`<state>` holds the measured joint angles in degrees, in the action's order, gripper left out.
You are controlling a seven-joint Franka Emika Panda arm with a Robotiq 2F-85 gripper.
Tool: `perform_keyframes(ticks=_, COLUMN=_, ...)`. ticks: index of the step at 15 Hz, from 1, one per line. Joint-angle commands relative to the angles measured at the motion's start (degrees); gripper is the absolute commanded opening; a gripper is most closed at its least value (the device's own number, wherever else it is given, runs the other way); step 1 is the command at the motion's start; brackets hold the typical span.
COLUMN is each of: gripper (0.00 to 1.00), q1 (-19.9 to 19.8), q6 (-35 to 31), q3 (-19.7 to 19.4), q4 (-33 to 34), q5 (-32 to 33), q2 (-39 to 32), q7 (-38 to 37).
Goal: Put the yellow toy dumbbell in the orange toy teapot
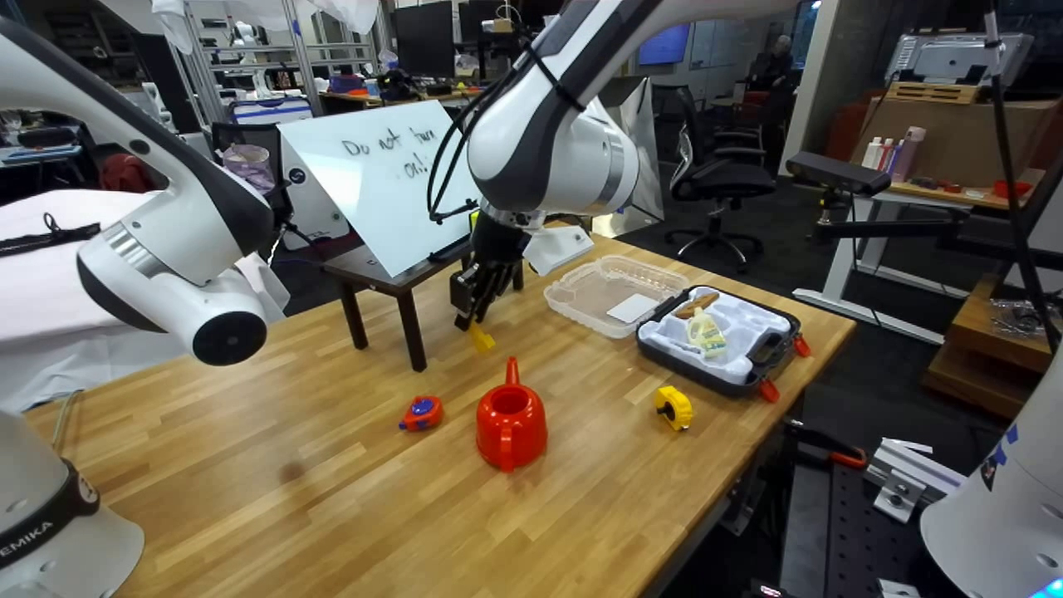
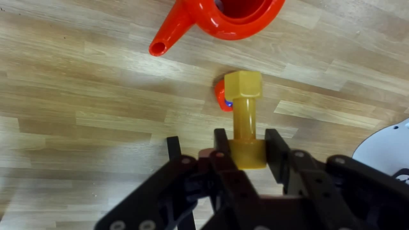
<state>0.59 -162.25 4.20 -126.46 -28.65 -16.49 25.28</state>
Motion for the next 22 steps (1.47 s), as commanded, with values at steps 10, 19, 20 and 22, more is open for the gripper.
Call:
perform_keyframes(ticks=10, gripper=0.08, q1=0.9, q6=-2.6, q3=1.2, q4=-2.6, q5=-3.2, q2=-1.2, q7=-0.3)
perform_keyframes(ticks=19, gripper=0.08, q1=0.3, q6=-3.7, q3=2.0, q4=-4.3, q5=-6.1, q2=-2.4, q7=0.5)
perform_keyframes(ticks=20, gripper=0.08, q1=0.3, q6=-3.5, q3=2.0, q4=-4.0, q5=-5.9, q2=-2.6, q7=0.5)
perform_keyframes(ticks=22, gripper=0.08, q1=0.2, q6=-3.4, q3=2.1, q4=-3.8, q5=-5.9, q2=-2.9, q7=0.5)
